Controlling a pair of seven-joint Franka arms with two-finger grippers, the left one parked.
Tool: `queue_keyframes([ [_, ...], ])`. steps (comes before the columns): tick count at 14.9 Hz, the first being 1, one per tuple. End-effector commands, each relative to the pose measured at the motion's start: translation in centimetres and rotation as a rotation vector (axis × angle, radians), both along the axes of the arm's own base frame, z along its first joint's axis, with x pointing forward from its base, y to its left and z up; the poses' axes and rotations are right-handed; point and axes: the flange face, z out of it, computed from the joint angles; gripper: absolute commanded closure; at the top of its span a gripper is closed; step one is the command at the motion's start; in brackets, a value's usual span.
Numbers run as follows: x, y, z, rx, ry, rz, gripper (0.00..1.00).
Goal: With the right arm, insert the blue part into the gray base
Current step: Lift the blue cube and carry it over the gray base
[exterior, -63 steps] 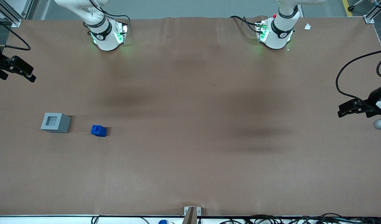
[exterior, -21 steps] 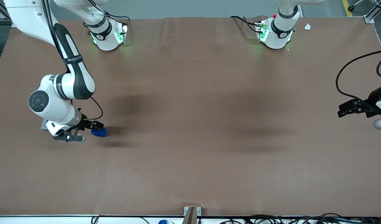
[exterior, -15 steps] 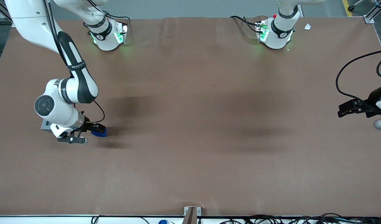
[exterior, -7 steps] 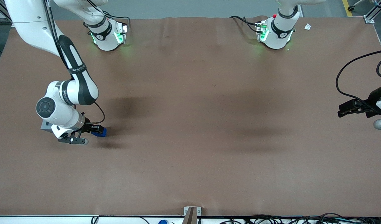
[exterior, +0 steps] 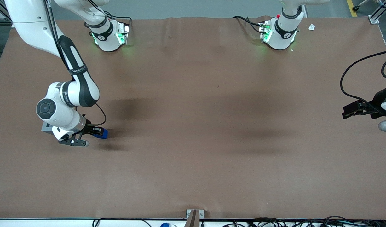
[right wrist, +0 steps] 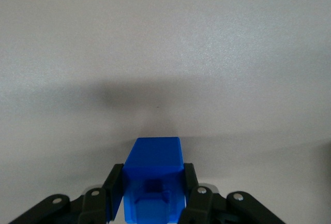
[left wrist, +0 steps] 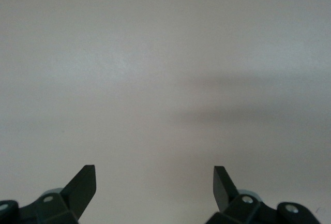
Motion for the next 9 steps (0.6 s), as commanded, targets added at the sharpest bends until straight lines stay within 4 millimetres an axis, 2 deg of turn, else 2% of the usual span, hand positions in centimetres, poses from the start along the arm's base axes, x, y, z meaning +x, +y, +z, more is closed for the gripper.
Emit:
queue_keyframes([
  [1, -0.1, -0.2, 0.5, 0.014, 0.002, -0.022, 0.82],
  [4, 0.6, -1.2, 2.8, 0.016, 0.011, -0.034, 0.82],
  [9, 1.5, -6.0, 8.1, 0.026, 0.036, -0.092, 0.83],
])
